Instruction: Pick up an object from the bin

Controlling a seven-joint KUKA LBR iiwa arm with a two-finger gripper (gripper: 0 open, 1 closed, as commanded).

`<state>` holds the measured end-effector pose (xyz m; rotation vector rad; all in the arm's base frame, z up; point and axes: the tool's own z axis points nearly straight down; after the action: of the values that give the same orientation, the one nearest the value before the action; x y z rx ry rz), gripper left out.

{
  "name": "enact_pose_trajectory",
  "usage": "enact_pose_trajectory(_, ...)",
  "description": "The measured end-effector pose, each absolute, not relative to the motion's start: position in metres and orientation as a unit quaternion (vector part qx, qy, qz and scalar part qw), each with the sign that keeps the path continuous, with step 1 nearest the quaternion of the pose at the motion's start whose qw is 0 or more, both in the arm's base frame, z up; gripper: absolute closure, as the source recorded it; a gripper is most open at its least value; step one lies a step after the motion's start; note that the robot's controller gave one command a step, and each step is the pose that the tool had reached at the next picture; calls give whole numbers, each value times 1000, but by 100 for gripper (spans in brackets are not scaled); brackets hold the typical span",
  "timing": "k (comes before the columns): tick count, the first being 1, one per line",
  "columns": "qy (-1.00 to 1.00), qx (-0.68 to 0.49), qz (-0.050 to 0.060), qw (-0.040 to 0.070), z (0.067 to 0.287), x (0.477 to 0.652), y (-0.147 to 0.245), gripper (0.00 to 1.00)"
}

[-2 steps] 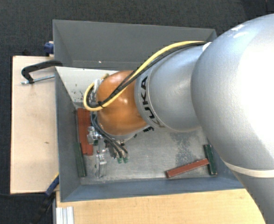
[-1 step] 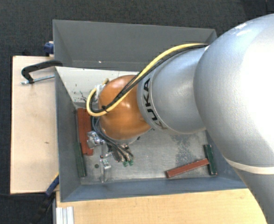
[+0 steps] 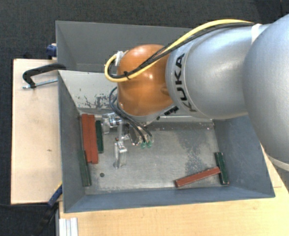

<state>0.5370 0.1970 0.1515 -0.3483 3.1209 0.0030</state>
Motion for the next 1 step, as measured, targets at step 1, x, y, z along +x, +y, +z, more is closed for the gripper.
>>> enact_pose_trajectory(1, 987, -159, 1, 3, 199, 532, 195, 0)
